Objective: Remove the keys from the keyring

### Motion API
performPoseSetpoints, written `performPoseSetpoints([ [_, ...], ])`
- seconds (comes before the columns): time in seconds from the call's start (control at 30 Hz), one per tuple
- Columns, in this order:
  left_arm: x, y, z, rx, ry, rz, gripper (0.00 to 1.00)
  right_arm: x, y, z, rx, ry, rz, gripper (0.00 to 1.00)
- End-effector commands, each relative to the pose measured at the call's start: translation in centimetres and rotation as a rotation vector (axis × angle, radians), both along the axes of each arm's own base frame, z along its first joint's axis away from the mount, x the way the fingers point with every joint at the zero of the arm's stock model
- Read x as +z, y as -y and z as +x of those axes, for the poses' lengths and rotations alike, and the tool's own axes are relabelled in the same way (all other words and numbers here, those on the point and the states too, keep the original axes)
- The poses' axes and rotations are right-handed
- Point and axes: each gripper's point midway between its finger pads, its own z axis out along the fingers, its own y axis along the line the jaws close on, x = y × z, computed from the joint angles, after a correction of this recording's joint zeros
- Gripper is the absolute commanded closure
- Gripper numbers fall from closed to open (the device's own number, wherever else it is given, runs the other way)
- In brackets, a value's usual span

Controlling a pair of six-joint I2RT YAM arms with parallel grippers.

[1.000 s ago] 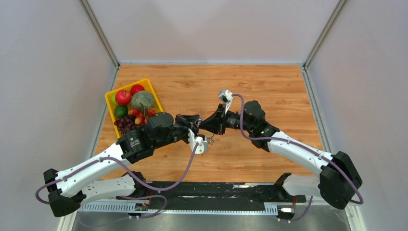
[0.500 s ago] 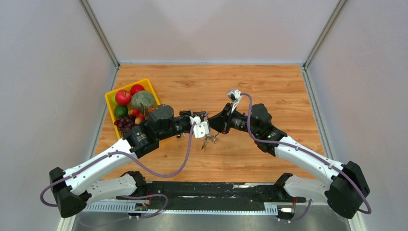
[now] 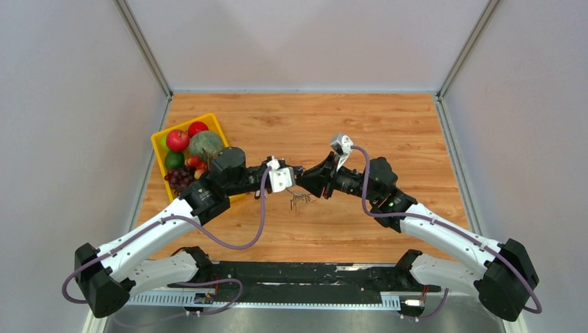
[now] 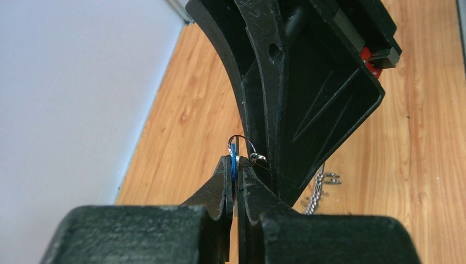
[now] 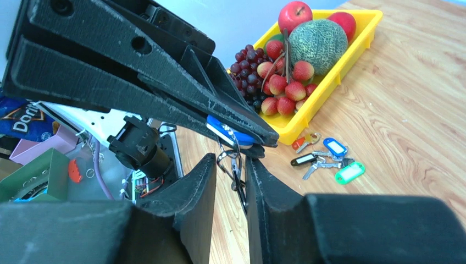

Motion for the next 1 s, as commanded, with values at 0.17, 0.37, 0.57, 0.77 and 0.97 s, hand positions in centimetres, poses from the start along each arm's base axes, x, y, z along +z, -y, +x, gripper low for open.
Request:
performPoseSetpoints([
  [0.17,6.5,0.0,-2.3,-0.114,0.133,-0.202,1.00,2.9,0.3,-2.3,0.086,0.154,0.114,0.66],
  [0.37,7.7,-0.1,-3.8,-0.188,0.184,-0.222,1.00,3.6,0.5,-3.6,0.146,0.212,0.148,0.59],
  [0.57,7.9,0.0,-4.7,-0.233,0.198,-0.224,1.00,4.8,1.0,-4.2,0.150,0.285,0.176,0.54],
  [0.77,7.8,0.1,-4.9,-0.246,0.196,-0.220,1.00,6.0,1.3,-4.5,0.151,0.362,0.177,0.61],
  [0.97,7.8,0.1,-4.9,-0.247,0.197,-0.219,1.00,6.3,1.1,-4.4,0.160,0.383,0.167,0.63],
])
